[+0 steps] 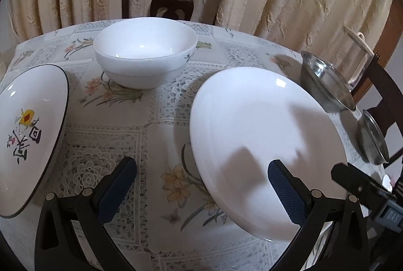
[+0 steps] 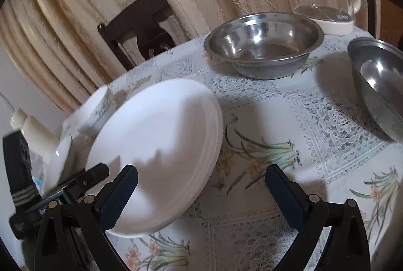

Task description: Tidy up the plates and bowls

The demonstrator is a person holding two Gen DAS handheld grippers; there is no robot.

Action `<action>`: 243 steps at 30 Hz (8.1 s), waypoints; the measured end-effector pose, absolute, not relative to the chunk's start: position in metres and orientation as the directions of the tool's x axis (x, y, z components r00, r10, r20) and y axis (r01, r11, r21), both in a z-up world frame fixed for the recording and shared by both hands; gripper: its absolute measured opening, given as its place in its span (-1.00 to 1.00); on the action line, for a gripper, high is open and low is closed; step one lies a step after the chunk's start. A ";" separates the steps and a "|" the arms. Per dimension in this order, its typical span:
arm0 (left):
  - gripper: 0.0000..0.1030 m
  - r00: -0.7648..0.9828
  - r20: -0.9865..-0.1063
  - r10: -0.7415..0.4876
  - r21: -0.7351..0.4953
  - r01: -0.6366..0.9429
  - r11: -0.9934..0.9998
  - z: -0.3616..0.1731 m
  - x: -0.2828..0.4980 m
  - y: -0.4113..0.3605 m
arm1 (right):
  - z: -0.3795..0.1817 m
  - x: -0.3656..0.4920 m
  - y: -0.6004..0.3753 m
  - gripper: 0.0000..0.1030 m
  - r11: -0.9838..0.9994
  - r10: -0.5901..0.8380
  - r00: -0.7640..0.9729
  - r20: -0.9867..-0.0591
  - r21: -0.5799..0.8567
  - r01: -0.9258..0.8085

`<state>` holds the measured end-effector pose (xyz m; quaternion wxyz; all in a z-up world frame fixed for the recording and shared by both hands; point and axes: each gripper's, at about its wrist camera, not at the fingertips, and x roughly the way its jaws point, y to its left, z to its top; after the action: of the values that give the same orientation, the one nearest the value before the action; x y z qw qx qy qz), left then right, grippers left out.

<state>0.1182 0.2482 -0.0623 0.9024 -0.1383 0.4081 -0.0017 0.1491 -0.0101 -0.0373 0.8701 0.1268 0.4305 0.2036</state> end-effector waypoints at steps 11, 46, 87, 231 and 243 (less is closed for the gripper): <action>0.16 0.744 -0.607 -0.279 -0.442 -0.025 0.897 -0.055 0.116 0.259 | -0.040 0.158 -0.013 -0.06 0.869 0.485 0.549 -0.680 0.444 -0.219; 0.01 0.773 -0.593 -0.225 -0.363 -0.007 0.932 -0.024 0.038 0.256 | -0.023 0.097 -0.008 -0.45 0.818 0.575 0.478 -0.664 0.444 -0.366; 0.01 0.780 -0.610 -0.142 -0.331 -0.088 0.940 -0.047 -0.118 0.267 | -0.038 -0.019 -0.009 -0.29 0.801 0.599 0.488 -0.635 0.455 -0.389; -0.28 0.587 -0.630 -0.508 -0.381 0.336 0.861 -0.020 -0.020 -0.013 | -0.022 -0.042 -0.267 -0.24 0.840 0.431 0.727 -0.534 0.533 -0.106; -0.28 0.674 -0.597 -0.436 -0.405 0.216 0.889 -0.004 -0.058 0.070 | -0.008 -0.044 -0.194 -0.24 0.817 0.531 0.666 -0.524 0.525 -0.239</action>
<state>-0.0577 0.0702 -0.0041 0.9022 -0.1521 0.3611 -0.1805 -0.0435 -0.1941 -0.0076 0.8880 0.2108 0.3463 0.2169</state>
